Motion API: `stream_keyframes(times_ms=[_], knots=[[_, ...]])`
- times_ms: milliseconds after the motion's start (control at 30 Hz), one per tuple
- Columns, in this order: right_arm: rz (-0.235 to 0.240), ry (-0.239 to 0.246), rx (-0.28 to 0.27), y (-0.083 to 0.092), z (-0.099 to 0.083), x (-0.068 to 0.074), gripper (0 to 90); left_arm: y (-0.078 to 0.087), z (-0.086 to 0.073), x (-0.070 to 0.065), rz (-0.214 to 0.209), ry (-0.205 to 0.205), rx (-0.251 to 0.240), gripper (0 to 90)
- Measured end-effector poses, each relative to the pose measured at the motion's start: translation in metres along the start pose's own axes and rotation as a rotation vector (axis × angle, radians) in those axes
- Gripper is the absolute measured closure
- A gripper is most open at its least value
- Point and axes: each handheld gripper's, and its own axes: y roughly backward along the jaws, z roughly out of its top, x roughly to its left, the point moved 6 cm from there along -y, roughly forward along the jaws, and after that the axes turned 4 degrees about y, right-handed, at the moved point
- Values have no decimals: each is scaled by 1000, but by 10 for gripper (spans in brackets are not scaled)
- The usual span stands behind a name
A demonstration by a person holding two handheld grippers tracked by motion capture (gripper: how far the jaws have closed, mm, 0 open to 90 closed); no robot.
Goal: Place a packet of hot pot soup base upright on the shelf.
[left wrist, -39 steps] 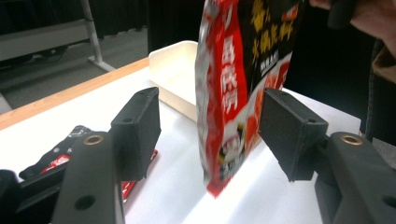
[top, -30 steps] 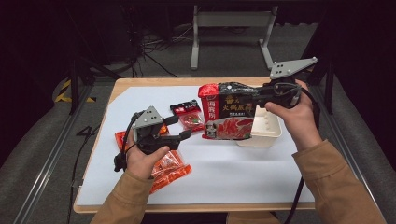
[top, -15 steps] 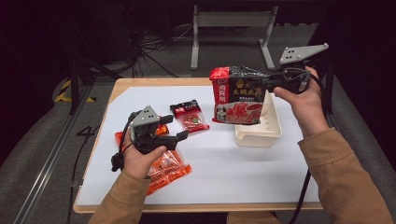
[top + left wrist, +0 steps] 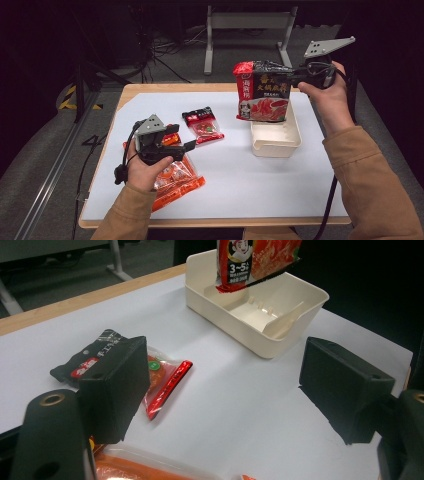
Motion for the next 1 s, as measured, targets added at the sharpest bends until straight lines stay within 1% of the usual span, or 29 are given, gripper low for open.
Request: stream_keyframes(times_ms=[133, 167, 200, 300, 333, 367, 400, 500, 567, 700, 767, 833, 1000], knots=[[-21, 10, -5, 1, -2, -12, 792, 1, -1, 3, 8, 2, 5, 209], [-26, 7, -4, 1, -3, -15, 792, 1, -1, 4, 7, 8, 3, 209], [-31, 6, -4, 1, -3, -18, 792, 1, -1, 4, 10, 5, 1, 209], [-42, 13, -13, 1, -5, -25, 792, 3, -2, 6, 13, 19, 2, 209], [-46, 15, -15, 1, -6, -28, 792, 4, -2, 7, 17, 9, 1, 208], [-48, 17, -13, 0, -7, -31, 792, 4, -3, 6, 18, 23, -1, 208], [-50, 20, -9, 0, -7, -33, 792, 5, -4, 8, 22, 15, 4, 208], [-60, 27, -3, -2, -10, -42, 792, 8, -6, 10, 32, 24, 5, 208], [-67, 30, -4, -3, -12, -47, 792, 11, -9, 12, 41, 38, 4, 208], [-79, 34, -16, -5, -15, -58, 791, 17, -12, 15, 58, 49, 2, 208], [-78, 31, -27, -6, -16, -62, 790, 20, -14, 17, 68, 47, 2, 207], [-80, 35, -44, -7, -17, -65, 790, 22, -16, 18, 70, 61, -1, 206], [-87, 36, -55, -12, -20, -74, 790, 28, -19, 22, 84, 77, -5, 206]])
